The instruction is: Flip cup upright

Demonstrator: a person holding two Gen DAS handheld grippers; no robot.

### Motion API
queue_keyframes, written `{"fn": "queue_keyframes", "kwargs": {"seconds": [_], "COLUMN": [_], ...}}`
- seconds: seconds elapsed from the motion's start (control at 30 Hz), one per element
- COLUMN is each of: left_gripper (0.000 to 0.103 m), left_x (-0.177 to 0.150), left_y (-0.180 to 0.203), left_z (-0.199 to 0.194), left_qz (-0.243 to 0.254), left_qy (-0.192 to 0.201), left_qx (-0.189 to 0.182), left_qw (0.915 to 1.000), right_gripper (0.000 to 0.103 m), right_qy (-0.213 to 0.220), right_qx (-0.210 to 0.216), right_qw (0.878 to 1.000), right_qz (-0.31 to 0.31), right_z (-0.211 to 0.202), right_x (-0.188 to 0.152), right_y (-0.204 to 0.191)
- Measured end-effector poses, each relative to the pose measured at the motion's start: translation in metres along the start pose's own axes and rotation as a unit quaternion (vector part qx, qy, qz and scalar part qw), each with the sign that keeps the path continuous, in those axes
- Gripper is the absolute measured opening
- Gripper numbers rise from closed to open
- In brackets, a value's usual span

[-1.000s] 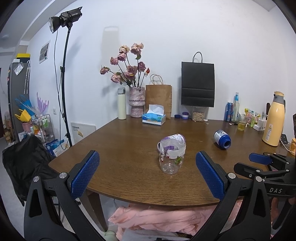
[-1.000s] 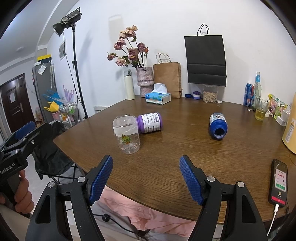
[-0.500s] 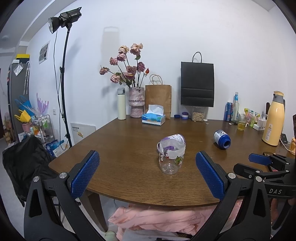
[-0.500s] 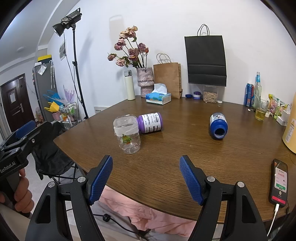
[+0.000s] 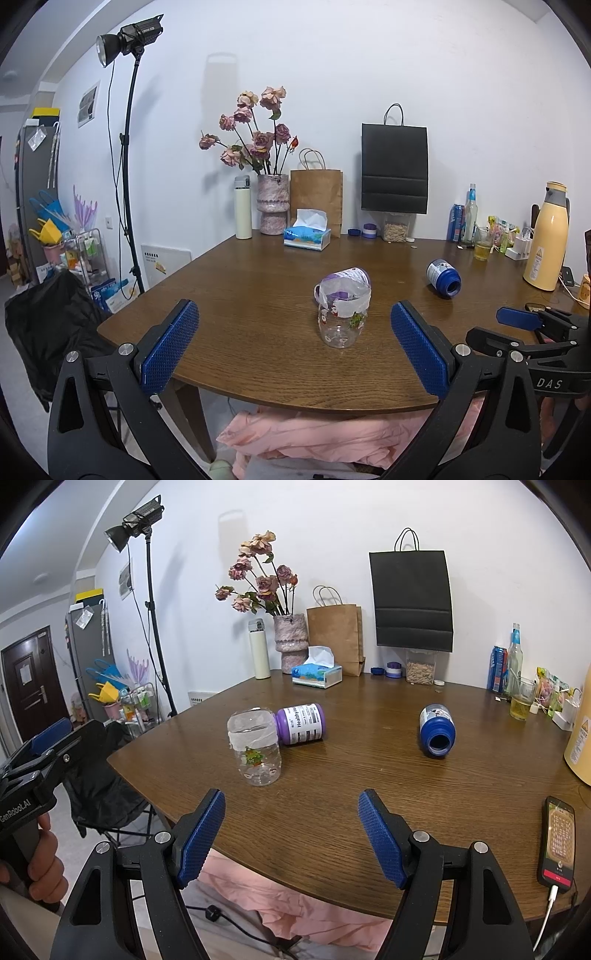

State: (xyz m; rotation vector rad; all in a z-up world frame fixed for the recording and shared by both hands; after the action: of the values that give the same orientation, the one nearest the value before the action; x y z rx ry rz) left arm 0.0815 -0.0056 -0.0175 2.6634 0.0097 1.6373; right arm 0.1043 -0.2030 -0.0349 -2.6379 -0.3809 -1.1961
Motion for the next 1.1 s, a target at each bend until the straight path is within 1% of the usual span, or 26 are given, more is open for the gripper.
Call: {"fn": "queue_keyframes", "kwargs": {"seconds": [0.57,0.67,0.8,0.83,0.9,0.97,1.1], "left_gripper": [0.103,0.103,0.103,0.103,0.103,0.103,0.103], "left_x": [0.0,0.007,0.026,0.032,0.042,0.051,0.066], "left_y": [0.0,-0.002,-0.001,0.0,0.003,0.002,-0.003], "left_z": [0.0,0.004,0.019,0.027,0.043,0.061,0.105], "left_qz": [0.002,-0.003,0.004,0.007,0.01,0.005,-0.01], "left_qy": [0.001,0.002,-0.002,-0.01,-0.03,-0.05,-0.102], "left_qx": [0.001,-0.001,0.0,0.0,-0.012,-0.017,-0.046], "left_qw": [1.0,1.0,1.0,0.9999,0.9994,0.9986,0.9937], "right_gripper": [0.079,0.079,0.079,0.079,0.079,0.079,0.079], "right_qy": [-0.001,0.001,0.006,0.007,0.006,0.002,-0.013], "right_qx": [0.0,-0.001,-0.008,-0.012,-0.015,-0.016,-0.011], "right_qw": [1.0,1.0,1.0,1.0,0.999,0.999,0.997], "right_qz": [0.0,-0.004,-0.018,-0.022,-0.028,-0.038,-0.071], "right_z": [0.001,0.003,0.01,0.013,0.02,0.028,0.049], "right_x": [0.0,0.001,0.012,0.016,0.028,0.042,0.067], "right_y": [0.0,0.0,0.007,0.01,0.019,0.026,0.033]}}
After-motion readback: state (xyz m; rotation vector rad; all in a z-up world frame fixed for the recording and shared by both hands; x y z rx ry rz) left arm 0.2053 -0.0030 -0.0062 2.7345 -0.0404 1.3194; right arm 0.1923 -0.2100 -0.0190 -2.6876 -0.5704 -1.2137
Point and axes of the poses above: each gripper's, at about its wrist camera, not at the fingertips, and z roughly the way its jaws point, y to its right, x to its top, the point moved 8 cm from there along z, roughly the way its jaws point, and after that the axes turned 12 degrees about -y, right-handed, at the moved point
